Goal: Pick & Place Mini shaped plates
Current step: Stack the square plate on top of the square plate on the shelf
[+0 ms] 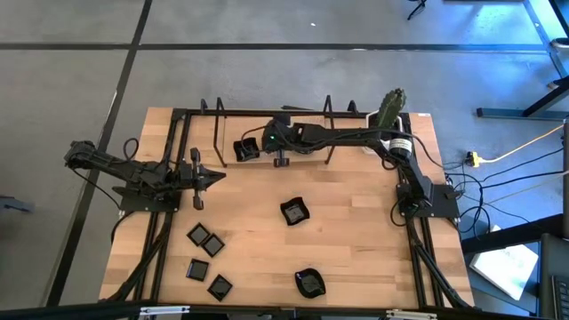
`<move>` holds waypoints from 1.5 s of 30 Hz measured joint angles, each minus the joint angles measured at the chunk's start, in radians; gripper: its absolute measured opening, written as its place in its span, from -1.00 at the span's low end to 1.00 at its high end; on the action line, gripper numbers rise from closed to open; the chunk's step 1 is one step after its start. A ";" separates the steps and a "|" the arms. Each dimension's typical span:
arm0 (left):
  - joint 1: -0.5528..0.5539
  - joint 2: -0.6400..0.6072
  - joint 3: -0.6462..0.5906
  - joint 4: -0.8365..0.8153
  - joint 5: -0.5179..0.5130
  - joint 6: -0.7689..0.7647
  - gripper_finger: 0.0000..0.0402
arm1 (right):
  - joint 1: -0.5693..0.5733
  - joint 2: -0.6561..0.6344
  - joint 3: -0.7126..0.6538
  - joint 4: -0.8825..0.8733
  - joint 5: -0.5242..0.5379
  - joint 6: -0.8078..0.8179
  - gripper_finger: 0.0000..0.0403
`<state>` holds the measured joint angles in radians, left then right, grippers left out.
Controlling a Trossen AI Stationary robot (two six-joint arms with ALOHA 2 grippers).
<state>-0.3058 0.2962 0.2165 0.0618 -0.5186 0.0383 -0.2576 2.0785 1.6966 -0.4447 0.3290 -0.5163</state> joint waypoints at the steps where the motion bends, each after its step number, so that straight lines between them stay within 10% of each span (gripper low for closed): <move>1: 0.000 0.000 0.000 -0.002 0.000 0.000 -0.97 | 0.003 0.000 0.000 0.006 0.000 -0.010 -1.00; 32: 0.000 0.000 0.000 -0.011 0.022 0.000 -0.97 | 0.037 -0.051 -0.006 0.014 -0.052 -0.169 -1.00; 45: 0.000 0.000 0.000 -0.013 0.050 0.001 -0.96 | 0.022 -0.177 -0.281 0.317 -0.189 -0.244 -1.00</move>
<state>-0.3061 0.2958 0.2165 0.0486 -0.4691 0.0390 -0.2358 1.9018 1.4157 -0.1272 0.1403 -0.7607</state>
